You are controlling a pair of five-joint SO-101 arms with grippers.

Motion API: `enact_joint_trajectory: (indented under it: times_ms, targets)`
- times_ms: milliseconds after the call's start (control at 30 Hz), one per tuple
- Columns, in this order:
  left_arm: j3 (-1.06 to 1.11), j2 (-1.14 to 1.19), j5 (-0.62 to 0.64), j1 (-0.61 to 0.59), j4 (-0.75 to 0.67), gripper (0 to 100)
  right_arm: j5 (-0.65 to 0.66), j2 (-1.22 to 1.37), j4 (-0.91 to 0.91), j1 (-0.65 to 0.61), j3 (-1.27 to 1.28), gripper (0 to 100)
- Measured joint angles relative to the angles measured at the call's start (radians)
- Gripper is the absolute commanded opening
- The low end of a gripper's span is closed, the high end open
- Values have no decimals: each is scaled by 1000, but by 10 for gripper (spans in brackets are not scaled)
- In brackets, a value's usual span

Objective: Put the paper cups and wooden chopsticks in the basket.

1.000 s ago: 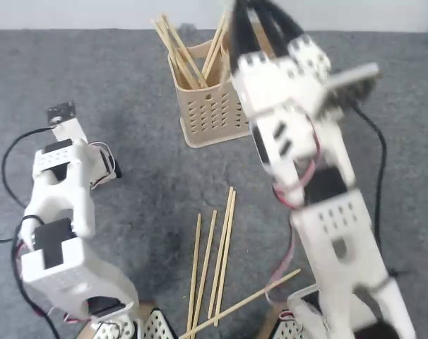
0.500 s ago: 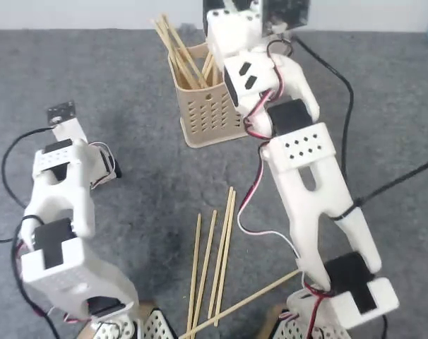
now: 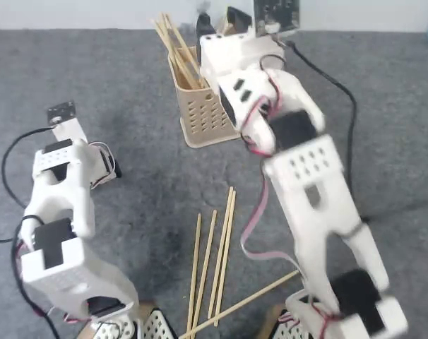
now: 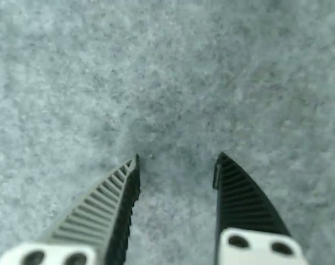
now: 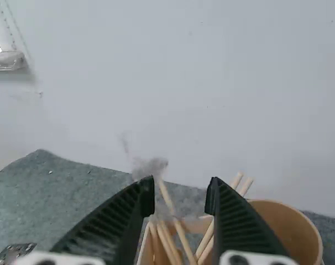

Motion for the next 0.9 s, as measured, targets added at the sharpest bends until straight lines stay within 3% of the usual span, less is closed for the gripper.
enact_joint_trajectory:
  times_ms: [333, 600, 900]
  targets:
    - [0, 0, 0, 0, -17, 205, 6, -298, 560, -132, -2, 162]
    - [0, 0, 0, 0, -17, 205, 321, -339, 1069, -273, 83, 162]
    - [0, 0, 0, 0, -18, 205, 531, -379, 1082, -350, 635, 162]
